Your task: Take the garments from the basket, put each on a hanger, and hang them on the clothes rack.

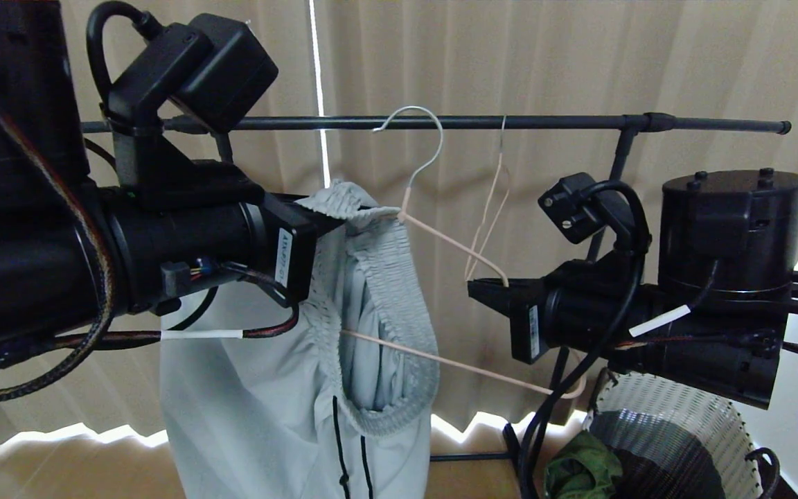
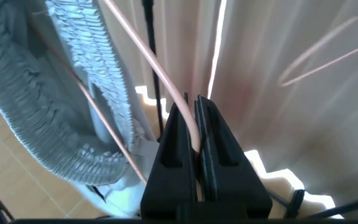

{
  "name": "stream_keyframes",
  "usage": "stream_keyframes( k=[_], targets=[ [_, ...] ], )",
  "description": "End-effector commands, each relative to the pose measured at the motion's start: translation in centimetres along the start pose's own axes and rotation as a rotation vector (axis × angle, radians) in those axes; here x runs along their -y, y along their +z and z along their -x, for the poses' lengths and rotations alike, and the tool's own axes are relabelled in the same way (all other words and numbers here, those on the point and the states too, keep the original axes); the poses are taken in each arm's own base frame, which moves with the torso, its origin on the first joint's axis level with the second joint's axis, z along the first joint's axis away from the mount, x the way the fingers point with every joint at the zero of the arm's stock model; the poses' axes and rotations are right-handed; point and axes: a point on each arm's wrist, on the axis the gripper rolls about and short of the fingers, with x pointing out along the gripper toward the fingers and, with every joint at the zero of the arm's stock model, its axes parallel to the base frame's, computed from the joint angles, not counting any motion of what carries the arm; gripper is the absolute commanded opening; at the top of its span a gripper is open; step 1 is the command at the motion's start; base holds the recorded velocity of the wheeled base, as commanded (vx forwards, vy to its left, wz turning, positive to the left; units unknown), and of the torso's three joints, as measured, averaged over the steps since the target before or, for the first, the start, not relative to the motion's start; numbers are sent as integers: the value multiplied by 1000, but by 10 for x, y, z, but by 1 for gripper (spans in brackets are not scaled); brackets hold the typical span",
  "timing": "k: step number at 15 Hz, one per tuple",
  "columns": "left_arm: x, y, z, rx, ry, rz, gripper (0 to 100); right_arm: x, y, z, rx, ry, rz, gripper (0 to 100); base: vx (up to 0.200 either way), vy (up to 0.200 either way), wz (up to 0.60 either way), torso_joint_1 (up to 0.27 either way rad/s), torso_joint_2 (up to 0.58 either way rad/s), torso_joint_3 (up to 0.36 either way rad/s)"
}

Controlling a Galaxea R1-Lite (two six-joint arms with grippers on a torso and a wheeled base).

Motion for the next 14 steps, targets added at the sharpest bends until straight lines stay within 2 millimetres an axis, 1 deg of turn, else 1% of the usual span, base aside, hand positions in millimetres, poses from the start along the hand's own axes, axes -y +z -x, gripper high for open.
stream_keyframes(
  k=[1,5,7,8,11,13,14],
  targets=[
    [-2,-1,0,-2,9,2,0,3,3,3,15,-11,-5,0,0,0,0,0,0,0],
    [0,-2,0,-7,-1,-2,0,6,6,2,31,-17,-8,0,0,0,0,0,0,0],
    [1,-6,-1,-18,-6,-5,0,6,7,1,49,-16,-10,0,0,0,0,0,0,0],
    [2,-8,-1,-25,-9,-5,100,6,8,1,51,-16,-10,0,0,0,0,0,0,0],
    [2,-8,2,-22,-8,-10,100,6,9,2,57,-15,-10,0,0,0,0,0,0,0],
    [3,-15,5,-35,-12,-14,100,11,12,4,68,-30,-5,0,0,0,0,0,0,0],
    [3,-20,11,-47,-16,-22,100,16,15,7,80,-45,-2,0,0,0,0,0,0,0]
  ],
)
